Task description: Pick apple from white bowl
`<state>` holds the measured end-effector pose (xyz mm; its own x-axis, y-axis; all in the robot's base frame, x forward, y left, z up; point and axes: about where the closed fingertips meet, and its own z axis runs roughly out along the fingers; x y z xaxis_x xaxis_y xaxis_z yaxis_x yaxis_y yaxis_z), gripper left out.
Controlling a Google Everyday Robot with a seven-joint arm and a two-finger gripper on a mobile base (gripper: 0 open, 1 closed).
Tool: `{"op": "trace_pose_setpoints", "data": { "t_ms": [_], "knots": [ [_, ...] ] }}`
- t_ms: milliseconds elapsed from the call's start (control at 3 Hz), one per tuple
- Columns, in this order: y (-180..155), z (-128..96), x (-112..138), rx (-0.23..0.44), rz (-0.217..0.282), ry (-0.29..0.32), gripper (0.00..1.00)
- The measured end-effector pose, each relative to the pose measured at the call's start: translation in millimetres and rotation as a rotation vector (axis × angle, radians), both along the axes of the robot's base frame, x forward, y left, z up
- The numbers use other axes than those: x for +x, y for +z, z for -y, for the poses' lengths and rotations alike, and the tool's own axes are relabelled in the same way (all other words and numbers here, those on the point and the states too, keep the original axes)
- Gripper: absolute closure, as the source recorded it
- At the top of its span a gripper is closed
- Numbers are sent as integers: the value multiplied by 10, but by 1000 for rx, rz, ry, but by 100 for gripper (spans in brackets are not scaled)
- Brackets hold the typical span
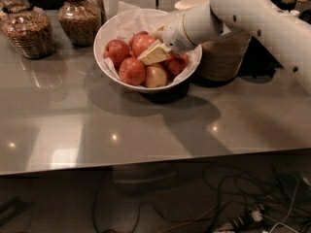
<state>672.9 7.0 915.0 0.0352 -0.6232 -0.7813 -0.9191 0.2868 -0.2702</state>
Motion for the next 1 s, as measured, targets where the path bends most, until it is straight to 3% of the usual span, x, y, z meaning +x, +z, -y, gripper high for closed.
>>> {"op": "trace_pose_setpoints", "data": {
  "t_ms": [333, 667, 1000],
  "knots": [
    [154, 22, 10, 85, 43, 33, 100],
    [352, -2, 22, 147, 95, 84, 100],
    [618, 33, -6, 152, 132, 128, 100]
  ]
}}
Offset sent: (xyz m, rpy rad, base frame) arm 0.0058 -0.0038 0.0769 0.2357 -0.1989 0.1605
